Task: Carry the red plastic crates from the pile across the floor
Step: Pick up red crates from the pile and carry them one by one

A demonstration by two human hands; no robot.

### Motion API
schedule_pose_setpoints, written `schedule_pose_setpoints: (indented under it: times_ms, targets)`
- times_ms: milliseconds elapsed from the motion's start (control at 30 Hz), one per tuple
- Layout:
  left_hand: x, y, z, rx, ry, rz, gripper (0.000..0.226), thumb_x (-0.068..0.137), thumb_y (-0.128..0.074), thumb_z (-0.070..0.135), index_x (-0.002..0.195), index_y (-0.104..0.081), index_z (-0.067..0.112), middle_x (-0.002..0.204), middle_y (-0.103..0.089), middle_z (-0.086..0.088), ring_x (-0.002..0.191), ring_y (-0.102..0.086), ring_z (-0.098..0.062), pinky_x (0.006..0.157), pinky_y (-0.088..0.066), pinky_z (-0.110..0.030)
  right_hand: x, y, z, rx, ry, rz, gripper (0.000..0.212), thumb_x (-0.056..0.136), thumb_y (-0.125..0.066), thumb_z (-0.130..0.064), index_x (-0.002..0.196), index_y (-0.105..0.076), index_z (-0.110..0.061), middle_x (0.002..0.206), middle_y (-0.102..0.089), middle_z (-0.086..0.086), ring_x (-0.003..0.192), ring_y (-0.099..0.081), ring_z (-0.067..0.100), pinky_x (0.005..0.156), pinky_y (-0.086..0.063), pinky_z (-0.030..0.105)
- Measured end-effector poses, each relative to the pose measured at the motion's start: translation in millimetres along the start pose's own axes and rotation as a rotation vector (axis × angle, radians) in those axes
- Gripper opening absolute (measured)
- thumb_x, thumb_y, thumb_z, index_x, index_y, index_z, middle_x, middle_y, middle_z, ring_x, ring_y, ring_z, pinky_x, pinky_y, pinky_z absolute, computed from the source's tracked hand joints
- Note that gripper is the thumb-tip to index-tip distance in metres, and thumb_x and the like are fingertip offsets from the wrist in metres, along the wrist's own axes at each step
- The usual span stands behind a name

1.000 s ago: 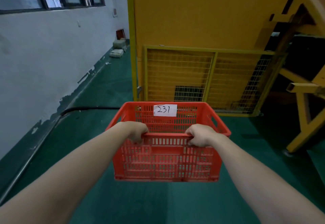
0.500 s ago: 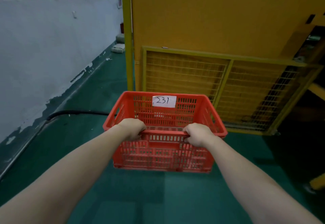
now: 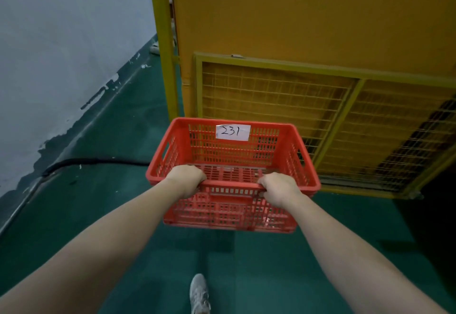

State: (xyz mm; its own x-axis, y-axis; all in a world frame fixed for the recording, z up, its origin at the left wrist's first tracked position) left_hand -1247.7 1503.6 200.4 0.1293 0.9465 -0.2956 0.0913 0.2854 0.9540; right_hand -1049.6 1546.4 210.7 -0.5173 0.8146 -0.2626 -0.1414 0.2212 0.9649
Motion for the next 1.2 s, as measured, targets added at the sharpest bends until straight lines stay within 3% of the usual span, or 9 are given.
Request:
schedule_pose_setpoints:
  times_ms: [367,667,900,1033,1200]
  targets:
    - [203,-59,-92,0.002,-0.014,-0.056,0.022,0.089,-0.047,0.012,0.100,-0.064,0.022,0.103,-0.067,0.001,0.097,-0.063,-0.024,0.081,-0.051,-0.036,210,-59,44,0.021,-0.059,-0.080,0.021,0.091,-0.053,-0.016,0.106,-0.066,-0.024,0.106,-0.068,0.000,0.100,-0.064,0.025,0.078,-0.051,0.034]
    - [338,-180,-122,0.029,-0.012,-0.074,0.025,0.091,-0.048,0.016,0.108,-0.064,0.024,0.107,-0.066,0.001,0.101,-0.063,-0.024,0.085,-0.051,-0.036,340,-180,76,0.026,-0.048,-0.092,0.022,0.090,-0.051,-0.014,0.106,-0.065,-0.020,0.108,-0.068,0.003,0.102,-0.063,0.026,0.078,-0.050,0.034]
    - [399,-268,-130,-0.021,0.032,-0.005,0.024,0.097,-0.042,0.020,0.109,-0.062,0.021,0.116,-0.064,0.001,0.107,-0.062,-0.022,0.093,-0.049,-0.031,401,-278,87,0.089,-0.062,-0.071,0.025,0.090,-0.049,-0.010,0.102,-0.067,-0.020,0.105,-0.069,0.002,0.098,-0.064,0.026,0.078,-0.050,0.031]
    - [412,-307,-128,-0.032,-0.012,-0.056,0.024,0.095,-0.046,0.022,0.110,-0.064,0.018,0.101,-0.067,0.001,0.091,-0.065,-0.018,0.077,-0.053,-0.022,422,-314,88,0.066,-0.044,-0.078,0.024,0.090,-0.049,-0.009,0.103,-0.067,-0.019,0.105,-0.069,0.002,0.099,-0.064,0.025,0.077,-0.049,0.030]
    - [420,-329,-122,0.003,0.009,-0.139,0.026,0.095,-0.043,0.019,0.110,-0.064,0.021,0.113,-0.066,-0.002,0.103,-0.064,-0.027,0.086,-0.053,-0.037,429,-349,97,0.055,-0.062,-0.186,0.023,0.090,-0.048,-0.009,0.103,-0.065,-0.016,0.107,-0.067,0.005,0.099,-0.064,0.026,0.076,-0.049,0.031]
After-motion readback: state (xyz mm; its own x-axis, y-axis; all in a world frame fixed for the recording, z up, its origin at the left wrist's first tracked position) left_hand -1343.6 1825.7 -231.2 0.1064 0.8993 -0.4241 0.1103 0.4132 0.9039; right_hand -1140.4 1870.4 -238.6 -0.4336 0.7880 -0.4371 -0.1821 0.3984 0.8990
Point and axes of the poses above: each hand's wrist, its own x-axis towards the middle knuckle, its own y-axis out of the back of the hand, z = x × y, the point moved 8 cm from there along x, towards the middle knuckle
